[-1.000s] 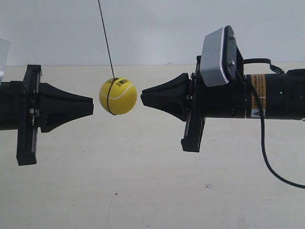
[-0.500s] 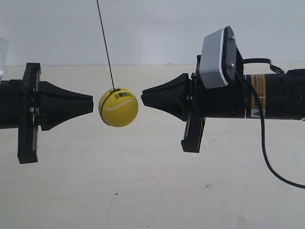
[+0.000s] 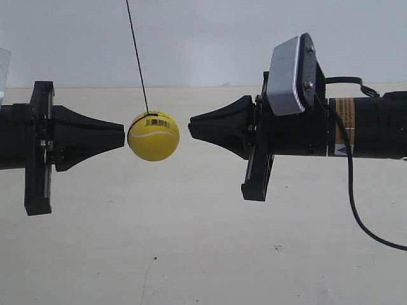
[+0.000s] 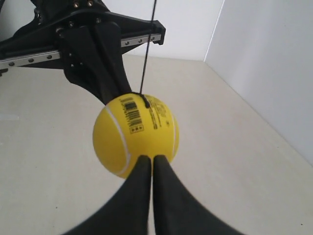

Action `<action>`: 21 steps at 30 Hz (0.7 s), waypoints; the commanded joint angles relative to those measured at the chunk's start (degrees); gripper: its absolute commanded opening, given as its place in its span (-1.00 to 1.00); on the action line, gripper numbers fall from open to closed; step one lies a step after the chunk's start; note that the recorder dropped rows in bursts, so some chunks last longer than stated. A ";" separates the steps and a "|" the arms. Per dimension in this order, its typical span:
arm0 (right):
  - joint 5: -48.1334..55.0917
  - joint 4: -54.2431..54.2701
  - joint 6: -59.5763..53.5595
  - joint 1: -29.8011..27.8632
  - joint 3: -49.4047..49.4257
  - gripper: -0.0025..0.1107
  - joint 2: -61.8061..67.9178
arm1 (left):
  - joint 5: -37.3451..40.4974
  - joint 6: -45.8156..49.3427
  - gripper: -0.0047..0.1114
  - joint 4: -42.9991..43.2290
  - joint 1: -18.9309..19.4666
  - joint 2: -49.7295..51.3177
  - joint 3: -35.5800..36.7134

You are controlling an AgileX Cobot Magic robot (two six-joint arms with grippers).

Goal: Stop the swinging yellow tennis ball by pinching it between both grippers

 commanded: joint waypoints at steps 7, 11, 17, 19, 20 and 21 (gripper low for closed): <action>-0.63 0.54 -1.26 0.08 -1.35 -0.96 2.39 | -0.49 1.37 -0.84 -0.64 -1.82 1.25 -0.14; -2.61 0.23 -1.26 0.08 -2.95 -0.96 5.64 | -0.49 1.54 -0.84 -0.64 -1.82 1.51 -0.14; -4.12 -0.64 -1.43 0.08 -3.89 -0.96 6.13 | -0.49 2.45 -0.84 -0.64 -1.82 1.51 -0.14; -3.99 -1.15 -1.28 0.08 -4.30 -0.96 6.13 | -0.49 2.61 -0.84 -1.09 -1.82 1.51 -0.14; -3.87 -1.25 -1.00 0.08 -4.31 -0.96 6.13 | -0.49 2.87 -0.84 -1.09 -1.82 1.51 -0.14; -3.87 -1.25 -1.00 0.08 -4.31 -0.96 6.13 | -0.49 2.87 -0.84 -1.09 -1.82 1.51 -0.14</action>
